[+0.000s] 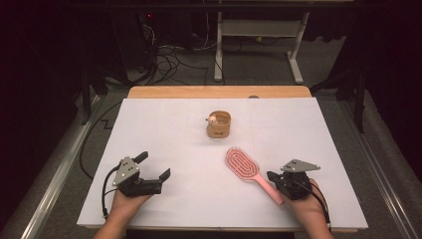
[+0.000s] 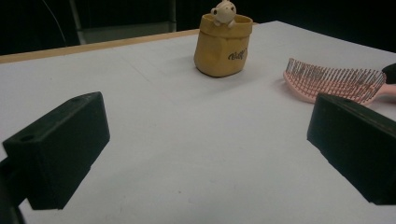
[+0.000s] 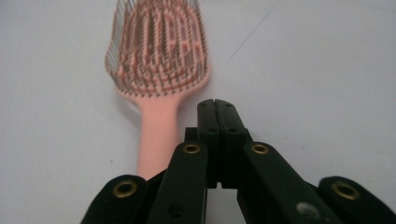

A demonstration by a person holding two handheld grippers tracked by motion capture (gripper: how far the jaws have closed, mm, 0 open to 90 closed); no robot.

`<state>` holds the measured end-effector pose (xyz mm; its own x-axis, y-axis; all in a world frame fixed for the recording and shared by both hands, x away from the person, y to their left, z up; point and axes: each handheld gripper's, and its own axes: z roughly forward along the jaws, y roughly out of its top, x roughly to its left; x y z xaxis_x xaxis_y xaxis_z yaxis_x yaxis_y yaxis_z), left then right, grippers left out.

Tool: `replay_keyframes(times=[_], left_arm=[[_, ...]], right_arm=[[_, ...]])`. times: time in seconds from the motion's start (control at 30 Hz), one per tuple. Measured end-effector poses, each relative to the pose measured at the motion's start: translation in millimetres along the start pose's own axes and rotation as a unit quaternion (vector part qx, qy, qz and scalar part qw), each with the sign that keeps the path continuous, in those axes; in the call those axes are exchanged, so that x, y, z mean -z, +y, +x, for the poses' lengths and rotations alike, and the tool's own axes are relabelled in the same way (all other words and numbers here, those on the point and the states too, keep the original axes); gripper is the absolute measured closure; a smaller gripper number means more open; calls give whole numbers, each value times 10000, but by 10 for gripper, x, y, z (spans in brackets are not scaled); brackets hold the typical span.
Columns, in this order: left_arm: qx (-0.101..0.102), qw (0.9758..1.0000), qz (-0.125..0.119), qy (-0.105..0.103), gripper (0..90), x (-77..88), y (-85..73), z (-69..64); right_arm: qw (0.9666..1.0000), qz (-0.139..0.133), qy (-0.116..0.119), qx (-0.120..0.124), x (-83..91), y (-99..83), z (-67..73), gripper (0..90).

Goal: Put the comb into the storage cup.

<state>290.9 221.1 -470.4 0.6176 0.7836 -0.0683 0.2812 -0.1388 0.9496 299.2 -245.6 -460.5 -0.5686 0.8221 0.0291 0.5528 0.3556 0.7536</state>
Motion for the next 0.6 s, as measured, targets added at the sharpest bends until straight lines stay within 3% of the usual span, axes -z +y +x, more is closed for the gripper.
replay_keyframes(times=[0.07, 0.17, 0.37, 0.47, 0.5, 0.6], left_arm=[[6, 10000, 14, -16, 0, -6, -2, 3], [36, 10000, 51, -33, 0, -14, -6, 10], [-3, 10000, 42, -12, 7, -6, -6, 9], [29, 9999, 94, -48, 7, -18, -11, 10], [11, 9999, 102, -41, 7, -17, -12, 10], [19, 10000, 78, -33, 8, -10, -13, 12]], right_arm=[[9997, -185, -65, -121, 30, -2, -50, 900], [9977, -477, -362, -328, 64, -28, -163, 900], [9940, -726, -508, -641, 81, -104, -309, 863], [9931, -782, -562, -663, 91, -119, -328, 858], [9926, -781, -679, -634, 101, -120, -323, 824], [9922, -825, -708, -602, 112, -125, -312, 779]])
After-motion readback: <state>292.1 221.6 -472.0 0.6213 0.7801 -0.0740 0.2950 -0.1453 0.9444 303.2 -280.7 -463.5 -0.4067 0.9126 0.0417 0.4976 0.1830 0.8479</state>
